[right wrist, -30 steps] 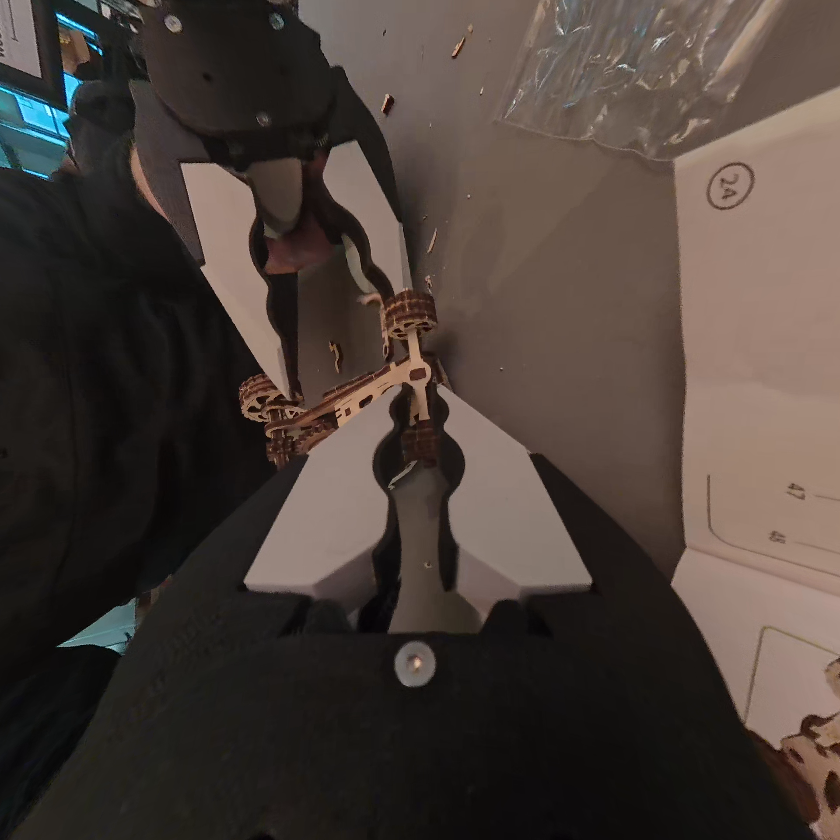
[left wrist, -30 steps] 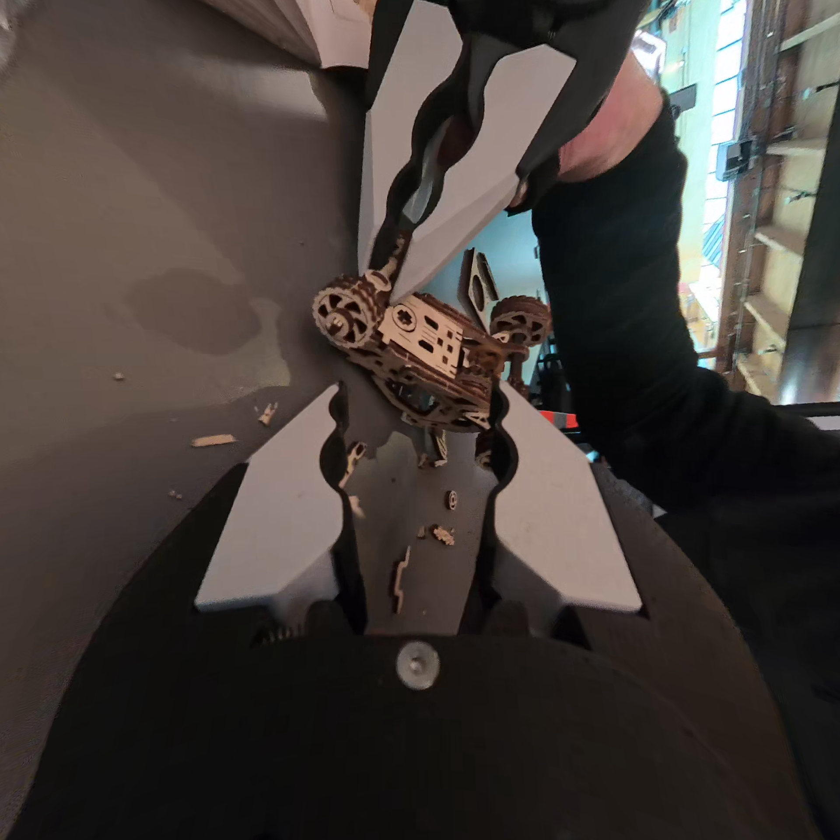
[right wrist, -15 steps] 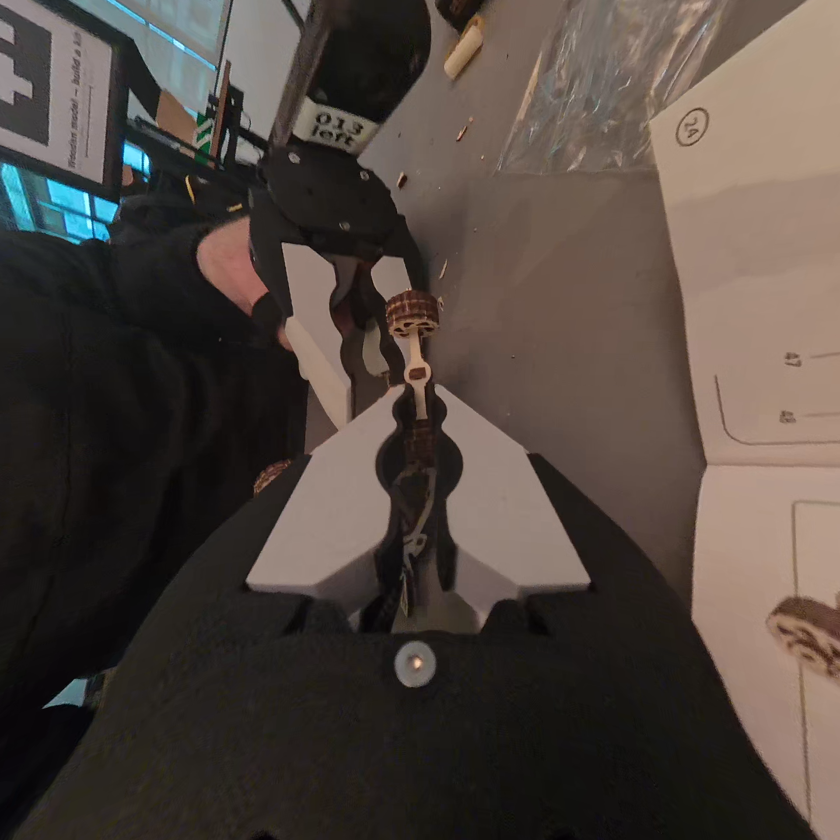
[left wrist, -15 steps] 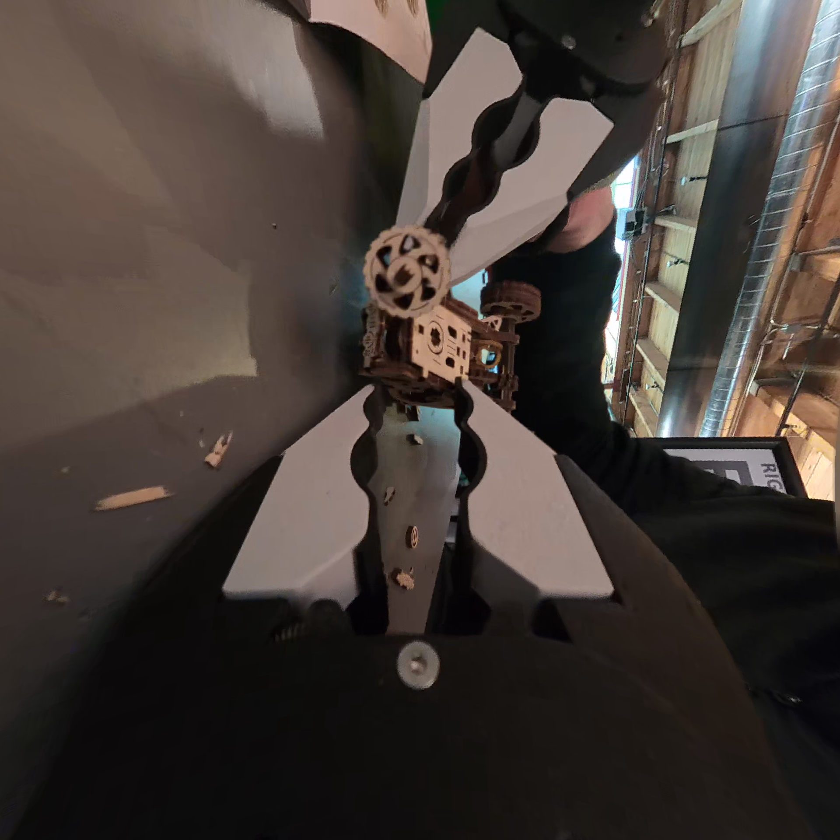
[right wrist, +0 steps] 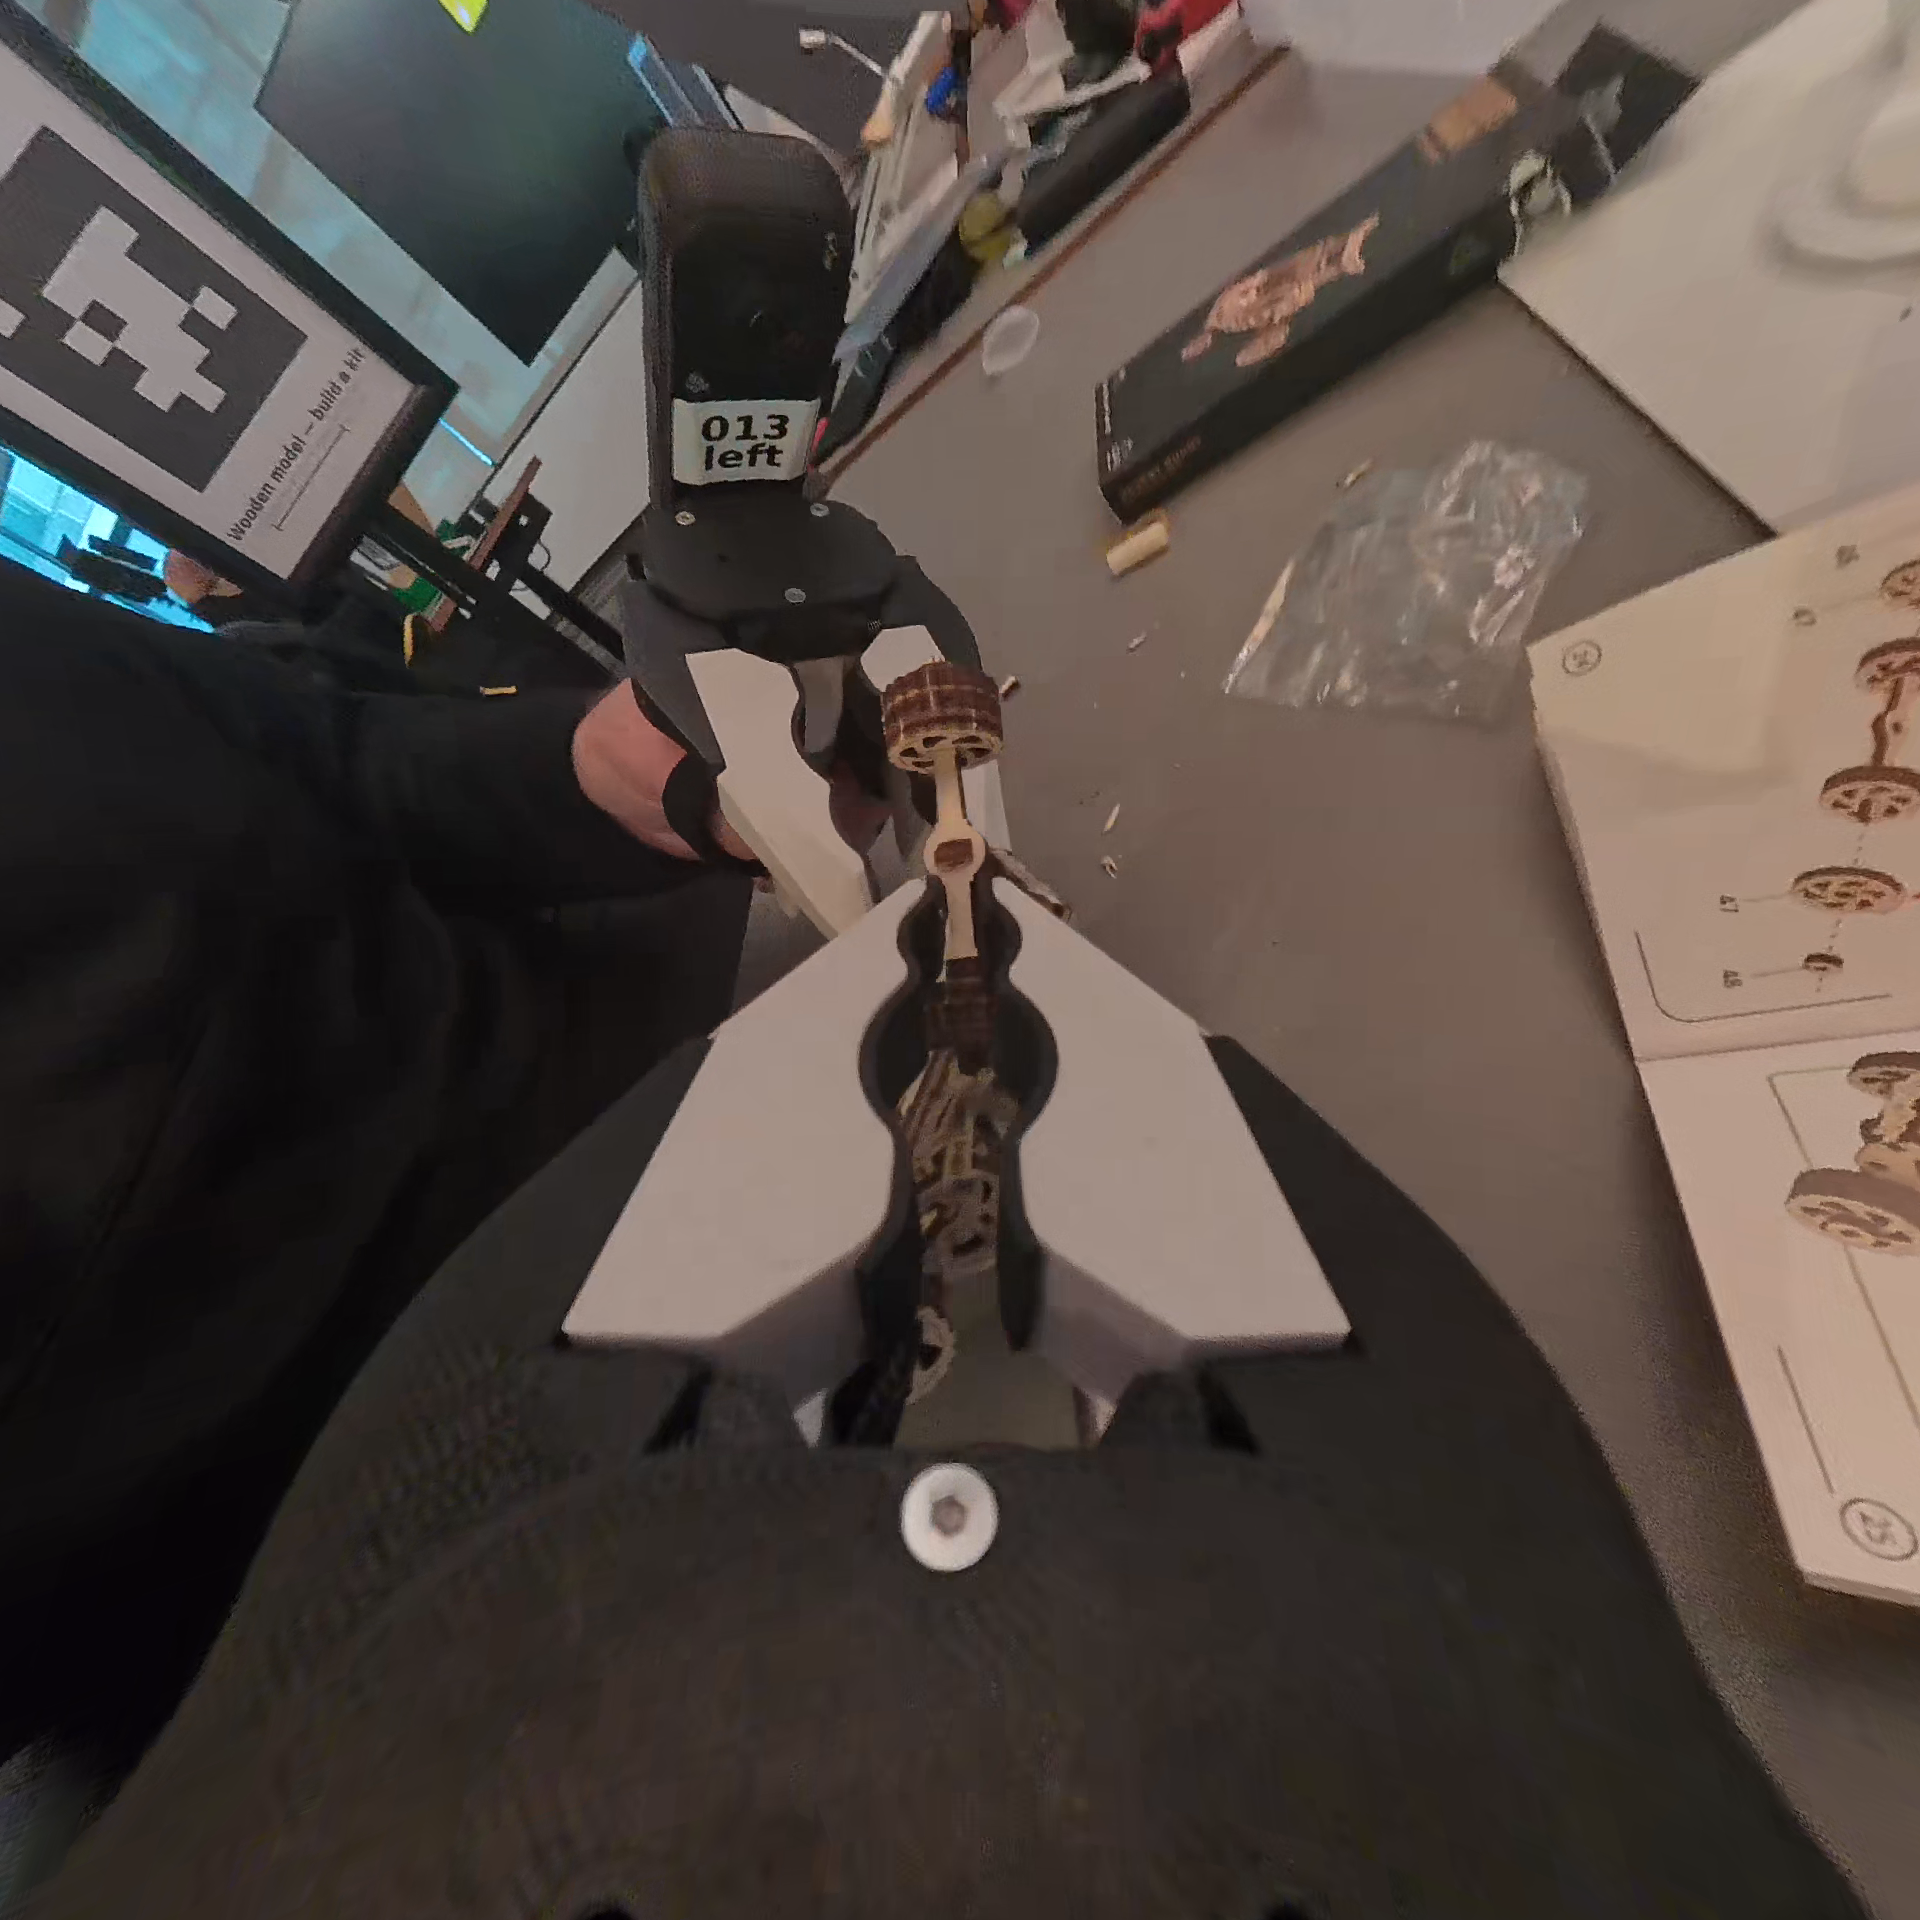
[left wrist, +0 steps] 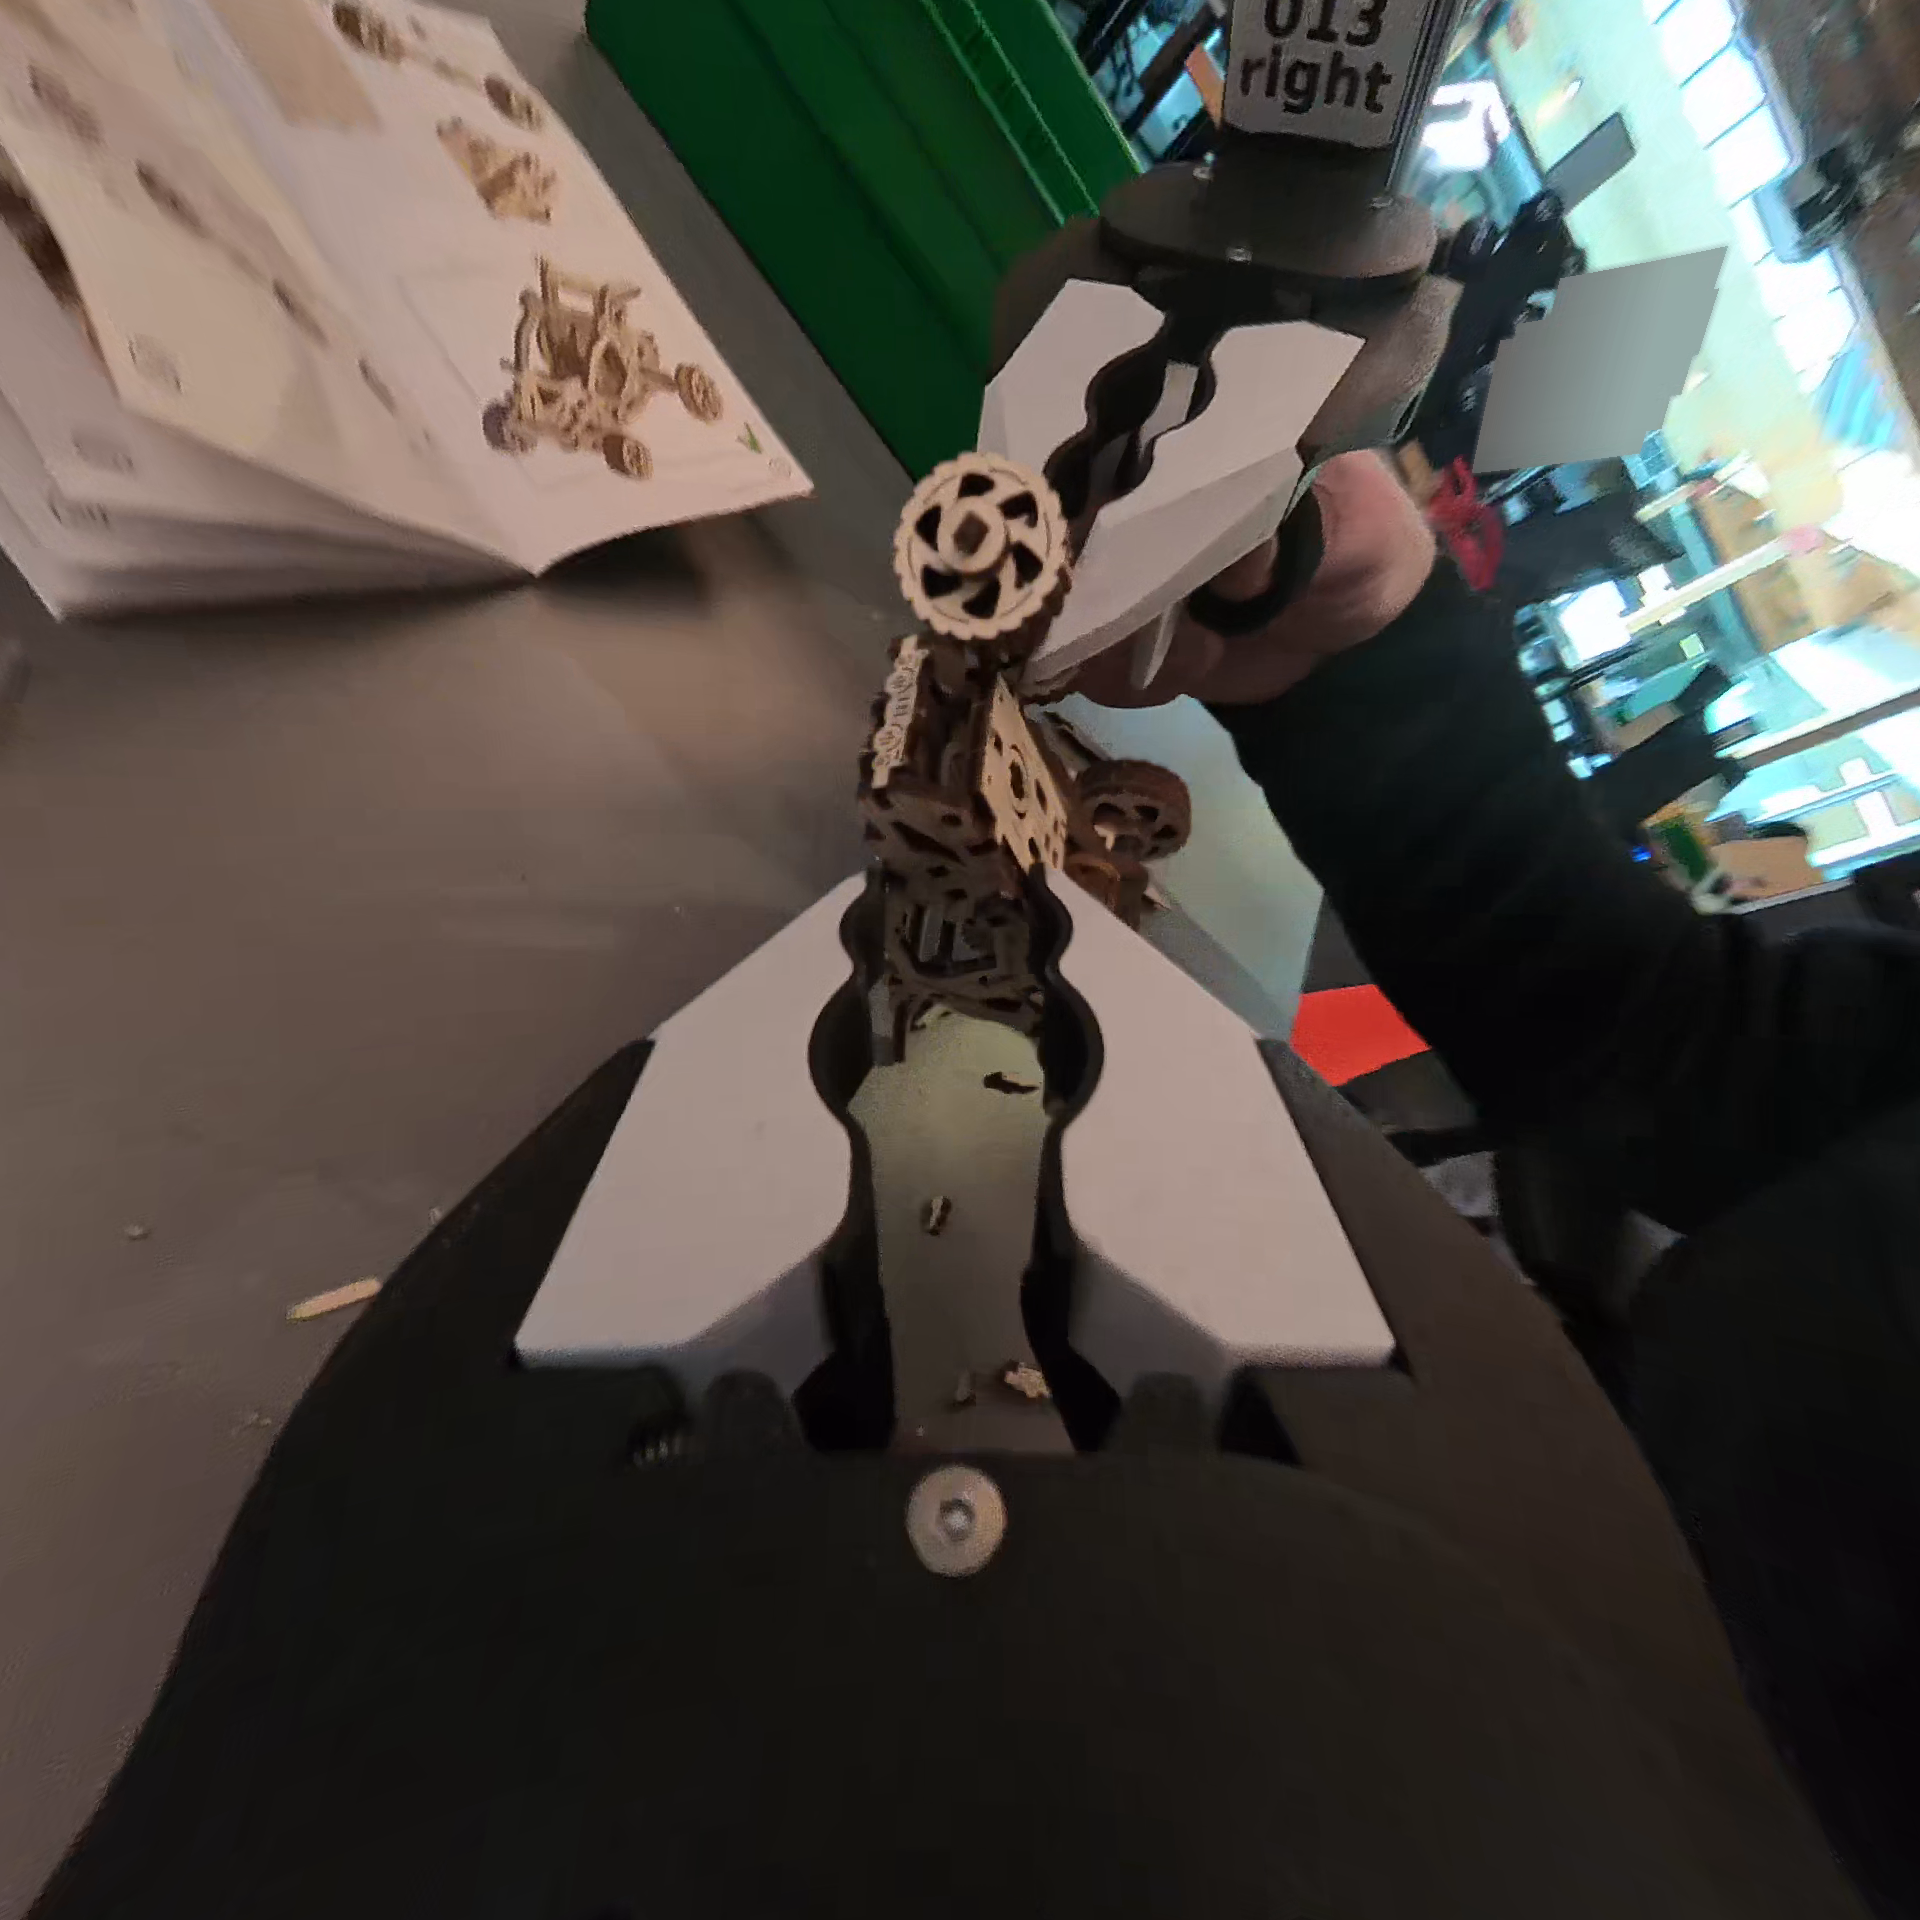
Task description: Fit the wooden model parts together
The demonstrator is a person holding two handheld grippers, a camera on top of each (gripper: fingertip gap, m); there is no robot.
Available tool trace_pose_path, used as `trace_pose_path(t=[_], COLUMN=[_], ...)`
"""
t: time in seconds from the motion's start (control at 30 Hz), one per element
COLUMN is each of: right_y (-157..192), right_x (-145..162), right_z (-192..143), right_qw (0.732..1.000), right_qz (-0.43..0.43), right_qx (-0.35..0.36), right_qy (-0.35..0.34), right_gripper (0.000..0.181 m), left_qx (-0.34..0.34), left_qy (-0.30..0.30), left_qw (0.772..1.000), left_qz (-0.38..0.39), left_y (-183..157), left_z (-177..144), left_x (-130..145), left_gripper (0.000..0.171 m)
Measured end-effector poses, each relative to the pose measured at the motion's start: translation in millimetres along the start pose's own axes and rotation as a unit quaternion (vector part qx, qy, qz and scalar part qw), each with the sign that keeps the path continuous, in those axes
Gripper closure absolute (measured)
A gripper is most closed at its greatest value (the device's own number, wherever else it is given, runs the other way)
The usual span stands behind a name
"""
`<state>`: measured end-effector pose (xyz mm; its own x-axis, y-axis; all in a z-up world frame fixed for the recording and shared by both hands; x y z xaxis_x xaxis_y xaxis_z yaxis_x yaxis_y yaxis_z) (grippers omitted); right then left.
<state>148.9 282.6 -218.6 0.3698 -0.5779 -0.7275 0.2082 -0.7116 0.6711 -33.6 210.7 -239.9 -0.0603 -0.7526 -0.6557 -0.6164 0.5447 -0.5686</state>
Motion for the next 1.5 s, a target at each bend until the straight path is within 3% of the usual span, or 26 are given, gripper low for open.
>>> trace_pose_path(t=[0.1, 0.3, 0.37, 0.57, 0.73, 1.0, 1.17, 1.27, 1.37, 1.5], right_y=[15, 31, 35, 38, 37, 32, 34, 43, 55, 75], right_x=[3, 19, 24, 32, 33, 28, 19, 7, -2, -11], right_z=[-3, -8, -9, -13, -9, -2, -2, -10, -14, -1], right_qw=[0.999, 0.996, 0.994, 0.992, 0.99, 0.989, 0.988, 0.984, 0.975, 0.936], right_qz=[-0.037, -0.067, -0.075, -0.076, -0.077, -0.065, -0.075, -0.105, -0.165, -0.268], right_qx=[0.013, 0.03, 0.038, 0.056, 0.072, 0.08, 0.088, 0.109, 0.145, 0.198], right_qy=[-0.019, -0.056, -0.064, -0.083, -0.09, -0.103, -0.107, -0.093, -0.026, 0.117], right_gripper=[0.178, 0.178, 0.178, 0.178, 0.179, 0.179, 0.179, 0.179, 0.179, 0.179], left_qx=[-0.019, 0.003, -0.011, -0.009, -0.041, -0.135, -0.099, -0.034, 0.047, 0.161], left_qy=[-0.022, -0.039, -0.035, -0.035, -0.062, -0.078, -0.088, -0.093, -0.06, -0.008], left_qw=[0.998, 0.997, 0.995, 0.995, 0.989, 0.975, 0.981, 0.99, 0.996, 0.986], left_qz=[0.051, 0.069, 0.089, 0.096, 0.127, 0.159, 0.141, 0.097, 0.053, 0.029], left_y=[-9, -20, -23, -28, -35, -37, -26, -13, -1, 3], left_z=[-3, 7, 14, 29, 32, 40, 35, 27, 24, 27], left_x=[-4, 3, 5, 8, 12, 9, 1, -9, -13, -12], left_gripper=[0.149, 0.144, 0.132, 0.124, 0.103, 0.131, 0.14, 0.141, 0.141, 0.141])
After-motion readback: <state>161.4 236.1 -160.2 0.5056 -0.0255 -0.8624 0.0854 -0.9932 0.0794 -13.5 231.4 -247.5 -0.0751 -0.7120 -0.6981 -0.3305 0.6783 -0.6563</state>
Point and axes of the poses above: each gripper's, where its closed fingertips meet, z out along the fingers, x out of its underside, y = z × x across the jaws, the point moved 10 cm from there along -z, back along the fingers, and after that the axes turned 13 degrees about -x, right-handed, at the moved point
